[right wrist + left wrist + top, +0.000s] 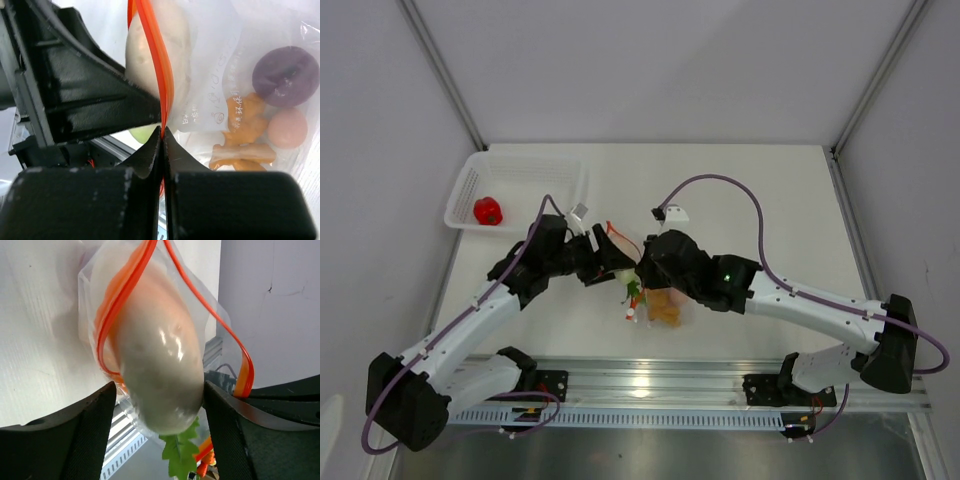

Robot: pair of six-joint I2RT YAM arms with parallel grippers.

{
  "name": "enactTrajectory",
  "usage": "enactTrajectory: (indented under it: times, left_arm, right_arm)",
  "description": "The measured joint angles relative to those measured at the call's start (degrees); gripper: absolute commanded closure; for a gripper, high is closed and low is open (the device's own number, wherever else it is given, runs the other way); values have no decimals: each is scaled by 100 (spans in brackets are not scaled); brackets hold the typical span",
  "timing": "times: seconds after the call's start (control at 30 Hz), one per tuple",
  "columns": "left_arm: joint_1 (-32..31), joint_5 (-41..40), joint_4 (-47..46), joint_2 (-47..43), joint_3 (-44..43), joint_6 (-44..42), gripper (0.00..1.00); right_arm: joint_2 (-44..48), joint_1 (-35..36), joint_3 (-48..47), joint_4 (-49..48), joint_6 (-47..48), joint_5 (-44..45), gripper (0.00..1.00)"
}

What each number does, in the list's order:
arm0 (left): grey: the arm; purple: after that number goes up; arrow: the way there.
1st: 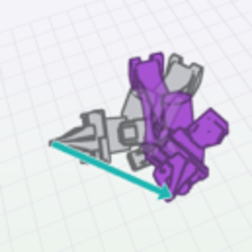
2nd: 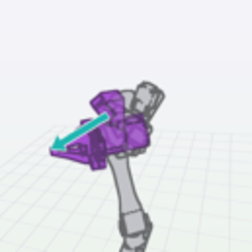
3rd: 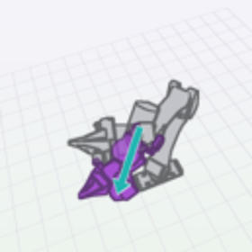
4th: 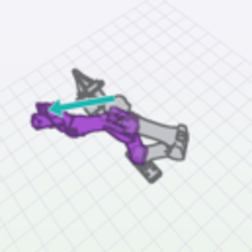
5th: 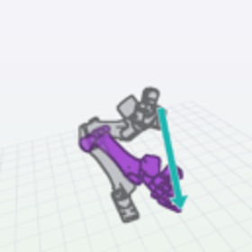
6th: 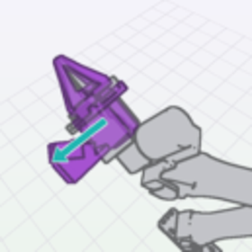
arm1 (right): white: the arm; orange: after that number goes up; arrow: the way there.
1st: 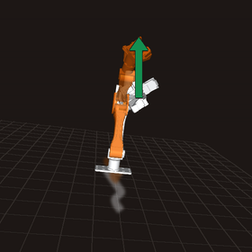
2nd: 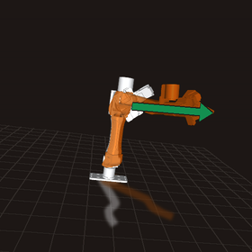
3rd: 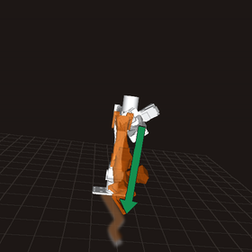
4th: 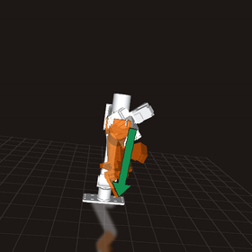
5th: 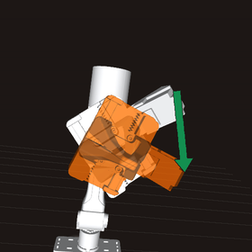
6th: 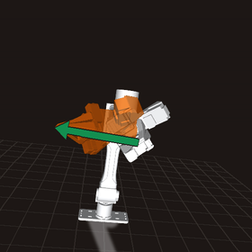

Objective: Place the food in the zip-top bag and seal the zipper
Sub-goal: Place the fake vegetable in the zipper food storage bag, then pick up the fake vegetable from the bin.

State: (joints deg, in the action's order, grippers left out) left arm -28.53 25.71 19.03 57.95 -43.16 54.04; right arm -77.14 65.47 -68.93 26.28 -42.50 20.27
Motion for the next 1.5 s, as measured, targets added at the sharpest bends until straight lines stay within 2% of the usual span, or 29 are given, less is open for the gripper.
enactTrajectory:
  times: [0.13, 0.17, 0.2, 0.4, 0.53, 0.73, 0.83, 0.93, 1.1, 1.23, 1.37, 1.5]
  left_arm:
    - [4, 28, -2, -20, 20, -76, 20]
    - [7, 28, -2, -20, 20, -116, 7]
    - [7, 31, -13, -20, 20, -164, 1]
    - [11, 144, -39, -94, -79, -387, 0]
    - [-11, 44, 24, -699, -70, -557, 0]
    - [-17, -813, -302, -2308, 240, -761, 1]
    - [-15, -1462, -332, -2660, 348, -763, 1]
    - [50, -1921, -127, -2365, 258, -754, 1]
    - [404, -2208, 337, -942, -369, -702, 0]
    - [1001, -2210, 452, -118, -614, -603, 1]
    - [1834, -2197, 321, 396, -748, -494, 1]
    - [2358, -2218, 55, 872, -1113, -479, 2]
  right_arm:
    - [0, -68, 0, 17, -68, -9, 100]
    - [2, -83, 0, 31, -81, -17, 100]
    - [2, -98, 0, 59, -85, -31, 100]
    - [2, -146, 0, 149, -103, -133, 100]
    - [35, -232, 4, 173, -103, -98, 100]
    - [518, -426, 339, 280, -105, -17, 100]
    - [863, -540, 433, 426, -101, 50, 100]
    - [1185, -684, 433, 616, -76, 151, 100]
    - [1397, -903, 444, 837, -2, 195, 100]
    - [1399, -1005, 562, 857, 55, 173, 100]
    - [1392, -1102, 726, 831, 131, 83, 100]
    - [1331, -1241, 822, 719, 236, -72, 100]
